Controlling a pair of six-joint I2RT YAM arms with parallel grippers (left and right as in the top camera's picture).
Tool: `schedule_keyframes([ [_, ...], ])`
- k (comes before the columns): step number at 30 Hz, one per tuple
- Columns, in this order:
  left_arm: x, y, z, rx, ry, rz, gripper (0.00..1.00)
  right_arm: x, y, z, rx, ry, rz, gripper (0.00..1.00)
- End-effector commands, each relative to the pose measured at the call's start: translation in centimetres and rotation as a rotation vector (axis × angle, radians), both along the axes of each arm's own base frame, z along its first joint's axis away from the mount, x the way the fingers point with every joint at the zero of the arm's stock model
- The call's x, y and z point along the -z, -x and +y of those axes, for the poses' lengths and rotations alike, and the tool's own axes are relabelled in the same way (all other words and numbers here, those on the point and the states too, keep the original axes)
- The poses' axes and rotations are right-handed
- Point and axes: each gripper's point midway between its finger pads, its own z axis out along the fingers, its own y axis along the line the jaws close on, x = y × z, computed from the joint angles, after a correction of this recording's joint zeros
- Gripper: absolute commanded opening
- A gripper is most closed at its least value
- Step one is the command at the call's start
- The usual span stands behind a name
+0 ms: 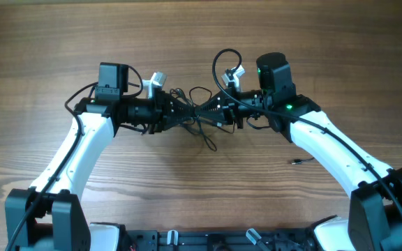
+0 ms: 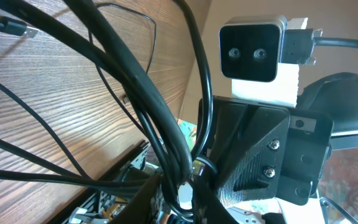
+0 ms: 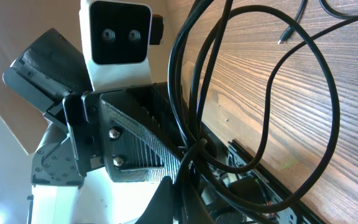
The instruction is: Untangle cables
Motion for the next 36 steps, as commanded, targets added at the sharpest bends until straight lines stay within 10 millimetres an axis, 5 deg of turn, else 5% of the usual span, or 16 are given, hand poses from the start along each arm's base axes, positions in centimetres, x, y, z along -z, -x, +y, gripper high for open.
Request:
schedule_keyframes([
  [1,0.0,0.0,0.0,-0.002,-0.007,-0.003,0.16,-0.9,0.1,0.0,-0.011,-0.014,-0.045,0.04],
  [7,0.0,0.0,0.0,-0.002,-0.007,-0.004,0.04,-0.9,0.1,0.0,-0.011,-0.014,-0.045,0.04],
  [16,0.0,-0.4,0.7,-0.023,-0.008,-0.011,0.04,-0.6,0.2,-0.1,-0.013,-0.002,-0.049,0.04],
  [24,0.1,-2.5,5.0,-0.148,-0.016,-0.030,0.04,6.0,-0.1,-4.0,0.107,0.309,0.005,0.04],
  [29,0.6,-2.2,5.6,-0.149,-0.040,-0.036,0.04,9.4,-0.3,-7.3,0.191,0.532,0.032,0.04],
  [33,0.8,-2.0,5.5,-0.145,-0.050,-0.026,0.04,9.0,-0.4,-6.9,0.163,0.507,-0.006,0.04],
  [36,0.9,-1.2,4.2,-0.097,-0.052,-0.030,0.06,6.0,-0.8,-4.4,0.073,0.321,-0.135,0.04],
])
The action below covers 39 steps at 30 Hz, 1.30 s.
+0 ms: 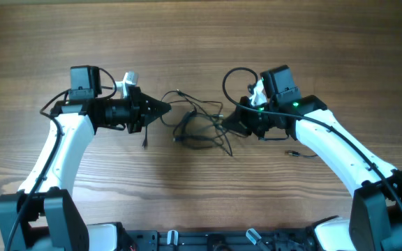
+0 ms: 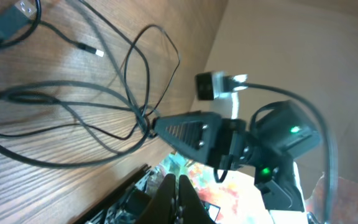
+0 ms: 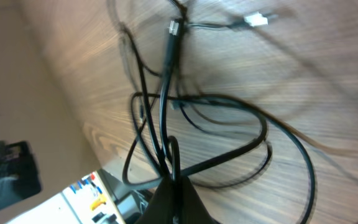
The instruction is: Untangle cables
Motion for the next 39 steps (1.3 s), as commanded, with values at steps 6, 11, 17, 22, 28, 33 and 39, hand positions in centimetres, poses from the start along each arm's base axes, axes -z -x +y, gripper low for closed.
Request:
schedule_keyframes([
  [6,-0.2,3.0,-5.4,0.196,-0.010,-0.044,0.32,-7.8,-0.5,4.8,-0.214,-0.365,-0.237,0.04],
  [11,-0.6,3.1,-6.7,0.219,0.000,-0.051,0.31,-8.0,0.5,6.1,-0.251,-0.379,-0.229,0.04],
  [17,-0.6,3.0,-6.8,0.214,0.001,-0.045,0.28,-8.3,1.0,6.2,-0.267,-0.398,-0.215,0.04],
  [22,1.1,2.0,-5.9,0.160,-0.112,-0.050,0.22,-10.4,1.8,6.8,-0.340,-0.500,-0.232,0.04],
  [28,3.5,0.6,-4.2,0.076,-0.282,-0.056,0.20,-11.5,1.9,7.0,-0.350,-0.544,-0.224,0.04],
  [33,3.2,-0.8,-3.1,0.031,-0.288,-0.094,0.18,-11.5,1.9,7.0,-0.343,-0.545,-0.207,0.04],
  [39,0.8,-1.7,-2.2,0.000,-0.135,-0.095,0.20,-11.4,1.8,7.0,-0.333,-0.538,-0.209,0.04],
])
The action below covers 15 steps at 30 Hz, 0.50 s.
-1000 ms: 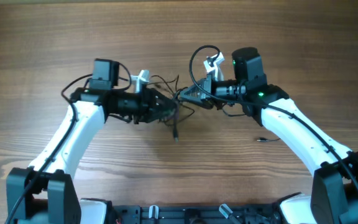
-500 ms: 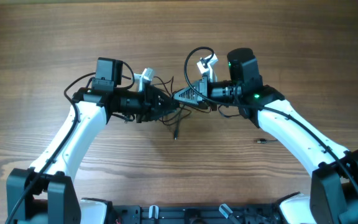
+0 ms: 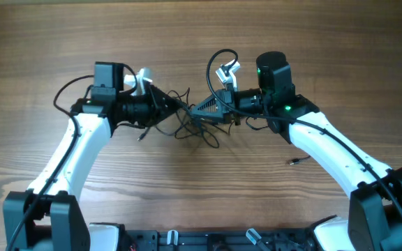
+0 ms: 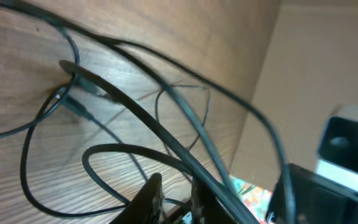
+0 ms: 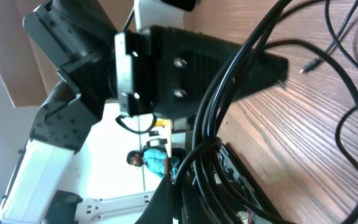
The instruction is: Untangle cables
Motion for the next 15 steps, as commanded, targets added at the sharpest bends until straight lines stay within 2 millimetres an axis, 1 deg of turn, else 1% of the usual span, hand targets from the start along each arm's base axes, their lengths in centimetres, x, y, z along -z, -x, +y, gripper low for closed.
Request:
schedule_keyframes([
  [1,-2.0,0.3,-0.4,0.036,0.136,0.006,0.22,-1.2,0.4,0.2,-0.022,-0.022,-0.022,0.04],
  [5,-4.1,1.5,-1.3,0.124,0.270,-0.007,0.23,-1.2,0.4,0.2,-0.022,-0.022,-0.023,0.04],
  [10,-5.8,2.6,-1.9,0.187,0.374,-0.001,0.23,-1.2,0.4,0.2,-0.022,-0.021,-0.022,0.04],
  [15,-6.1,2.8,-2.0,0.199,0.392,0.003,0.23,-1.2,0.4,0.2,-0.022,-0.021,-0.022,0.04],
])
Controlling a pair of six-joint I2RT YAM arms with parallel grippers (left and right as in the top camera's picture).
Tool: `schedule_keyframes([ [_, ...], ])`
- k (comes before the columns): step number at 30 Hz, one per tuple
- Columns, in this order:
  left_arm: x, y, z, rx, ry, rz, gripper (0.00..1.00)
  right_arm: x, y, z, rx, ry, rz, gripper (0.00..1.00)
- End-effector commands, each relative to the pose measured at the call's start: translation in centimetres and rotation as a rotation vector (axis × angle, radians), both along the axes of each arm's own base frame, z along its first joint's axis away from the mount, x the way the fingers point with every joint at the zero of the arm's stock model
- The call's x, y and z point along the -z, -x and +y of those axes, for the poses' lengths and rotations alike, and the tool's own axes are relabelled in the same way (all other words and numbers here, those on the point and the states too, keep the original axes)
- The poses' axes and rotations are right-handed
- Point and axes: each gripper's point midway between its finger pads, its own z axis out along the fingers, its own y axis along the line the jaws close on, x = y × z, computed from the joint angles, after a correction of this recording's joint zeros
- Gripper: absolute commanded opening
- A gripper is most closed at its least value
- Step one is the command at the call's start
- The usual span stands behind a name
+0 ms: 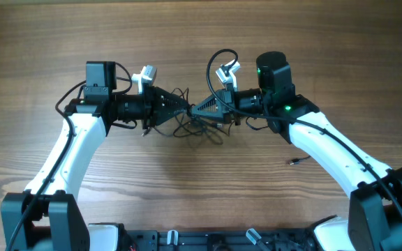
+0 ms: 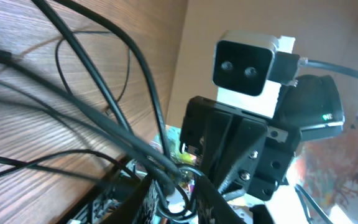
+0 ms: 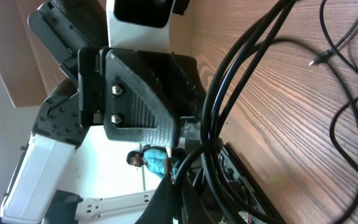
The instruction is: Untangle cables
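Observation:
A knot of thin black cables [image 1: 199, 129] lies and hangs mid-table between the two arms. My left gripper [image 1: 182, 108] points right and my right gripper [image 1: 195, 109] points left, their tips almost meeting over the knot. In the left wrist view the left gripper [image 2: 171, 198] is shut on a bundle of strands [image 2: 143, 151], with the right arm's camera housing [image 2: 247, 62] straight ahead. In the right wrist view the right gripper [image 3: 178, 186] is shut on thick strands [image 3: 219, 81] that rise from its fingers.
The wooden table [image 1: 201, 195] runs on all round. A short loose black lead with a plug [image 1: 297, 161] lies at the right, under the right forearm. Cable loops trail onto the wood [image 3: 347, 124] below the grippers.
My left arm has drawn back a little to the left, still holding its strands. The right arm has not moved. The knot hangs between the tips as before.
First both grippers were pressed close together in the knot. Then they stood far apart, with the cables spread loosely on the table between them. Later they were close together again over the knot, and now the left has eased slightly away.

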Motion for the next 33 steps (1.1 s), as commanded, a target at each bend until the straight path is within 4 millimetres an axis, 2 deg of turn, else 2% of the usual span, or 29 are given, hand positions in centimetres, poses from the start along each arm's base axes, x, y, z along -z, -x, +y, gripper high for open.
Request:
schedule_keyframes([
  [1,-0.8,0.4,-0.2,0.031,0.047,-0.012,0.23,-1.2,0.4,0.2,-0.022,-0.022,-0.022,0.04],
  [8,-0.9,0.6,-0.2,0.043,0.053,-0.029,0.22,-1.2,0.4,0.2,-0.022,-0.021,-0.022,0.04],
  [13,1.5,1.3,0.3,0.006,-0.054,0.059,0.22,-1.2,0.4,0.2,-0.020,-0.021,-0.022,0.04],
  [23,1.5,1.9,-0.8,0.043,-0.054,0.060,0.22,-1.1,0.4,0.2,-0.019,-0.020,-0.022,0.04],
  [33,1.3,1.7,-0.8,0.034,-0.050,0.067,0.22,-1.1,0.4,0.2,-0.019,-0.019,-0.019,0.04],
])
